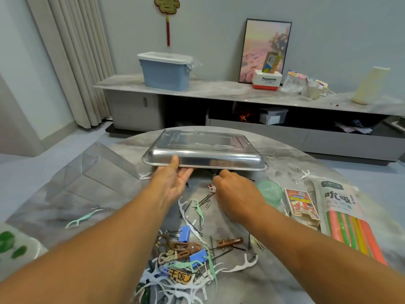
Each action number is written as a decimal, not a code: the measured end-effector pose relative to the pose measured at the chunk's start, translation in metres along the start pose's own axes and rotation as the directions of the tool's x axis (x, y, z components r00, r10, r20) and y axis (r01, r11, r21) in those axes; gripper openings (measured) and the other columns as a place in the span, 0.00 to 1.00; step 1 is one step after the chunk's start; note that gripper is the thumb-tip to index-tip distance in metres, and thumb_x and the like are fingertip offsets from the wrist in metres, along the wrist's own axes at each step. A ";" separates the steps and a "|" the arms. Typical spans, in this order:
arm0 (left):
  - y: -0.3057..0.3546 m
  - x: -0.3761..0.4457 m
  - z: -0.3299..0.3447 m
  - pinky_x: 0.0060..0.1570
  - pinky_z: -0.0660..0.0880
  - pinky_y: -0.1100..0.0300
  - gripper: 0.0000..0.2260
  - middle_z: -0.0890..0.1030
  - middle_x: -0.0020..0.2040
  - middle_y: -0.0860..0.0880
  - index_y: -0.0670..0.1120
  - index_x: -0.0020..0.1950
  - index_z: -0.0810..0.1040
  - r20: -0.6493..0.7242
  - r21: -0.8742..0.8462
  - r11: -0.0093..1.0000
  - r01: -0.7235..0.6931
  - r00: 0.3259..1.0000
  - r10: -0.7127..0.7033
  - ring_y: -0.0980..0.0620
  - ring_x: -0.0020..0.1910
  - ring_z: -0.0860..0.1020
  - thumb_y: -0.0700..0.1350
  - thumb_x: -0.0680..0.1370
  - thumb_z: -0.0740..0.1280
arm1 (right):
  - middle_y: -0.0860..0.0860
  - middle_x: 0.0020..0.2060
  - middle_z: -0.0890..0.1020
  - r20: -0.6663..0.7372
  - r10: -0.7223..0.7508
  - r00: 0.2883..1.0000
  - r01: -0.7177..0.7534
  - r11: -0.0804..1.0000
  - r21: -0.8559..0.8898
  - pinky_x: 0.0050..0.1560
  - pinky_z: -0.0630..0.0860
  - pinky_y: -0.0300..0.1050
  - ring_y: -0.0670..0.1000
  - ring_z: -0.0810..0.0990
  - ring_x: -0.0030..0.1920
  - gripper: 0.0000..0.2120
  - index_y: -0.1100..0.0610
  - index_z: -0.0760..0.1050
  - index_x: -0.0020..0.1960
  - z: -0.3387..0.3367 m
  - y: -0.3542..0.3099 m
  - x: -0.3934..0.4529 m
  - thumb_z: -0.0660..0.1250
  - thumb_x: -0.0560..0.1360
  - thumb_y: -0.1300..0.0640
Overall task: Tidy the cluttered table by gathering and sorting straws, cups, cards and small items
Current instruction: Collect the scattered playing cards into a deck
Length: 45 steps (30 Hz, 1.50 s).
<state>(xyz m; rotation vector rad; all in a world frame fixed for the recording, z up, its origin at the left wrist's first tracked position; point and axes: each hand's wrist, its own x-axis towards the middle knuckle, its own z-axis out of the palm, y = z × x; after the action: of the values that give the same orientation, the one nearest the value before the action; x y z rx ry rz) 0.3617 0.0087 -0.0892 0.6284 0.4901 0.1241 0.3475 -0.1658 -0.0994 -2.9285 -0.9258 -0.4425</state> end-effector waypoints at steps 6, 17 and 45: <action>0.001 -0.009 -0.008 0.69 0.71 0.50 0.11 0.78 0.59 0.41 0.38 0.64 0.73 -0.045 -0.047 0.981 0.191 0.980 -0.193 0.45 0.65 0.77 0.40 0.87 0.56 | 0.54 0.50 0.77 0.017 -0.014 1.000 0.014 1.000 0.022 0.39 0.65 0.48 0.58 0.78 0.48 0.07 0.57 0.76 0.54 0.001 -0.004 -0.003 0.64 0.78 0.64; 0.015 -0.047 -0.004 0.58 0.73 0.60 0.06 0.74 0.64 0.38 0.34 0.52 0.74 -0.113 -0.101 0.953 0.284 0.949 -0.295 0.47 0.51 0.76 0.33 0.82 0.58 | 0.52 0.48 0.76 0.070 0.034 0.997 -0.039 0.996 0.074 0.40 0.66 0.46 0.57 0.78 0.47 0.07 0.57 0.77 0.51 -0.019 -0.009 -0.014 0.60 0.80 0.60; -0.122 -0.303 -0.071 0.73 0.63 0.51 0.30 0.68 0.75 0.46 0.48 0.78 0.65 0.384 0.797 -0.390 -0.460 0.886 -0.261 0.44 0.74 0.66 0.59 0.80 0.66 | 0.57 0.49 0.79 0.640 0.664 0.386 -0.907 0.401 0.131 0.54 0.82 0.52 0.58 0.80 0.52 0.11 0.59 0.74 0.51 -0.128 -0.050 -0.247 0.68 0.75 0.52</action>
<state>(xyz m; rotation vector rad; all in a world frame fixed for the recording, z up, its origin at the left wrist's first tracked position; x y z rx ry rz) 0.0573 -0.1295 -0.0887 2.5828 -0.1609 -0.3878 0.0936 -0.2778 -0.0483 -2.5541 0.5154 0.5666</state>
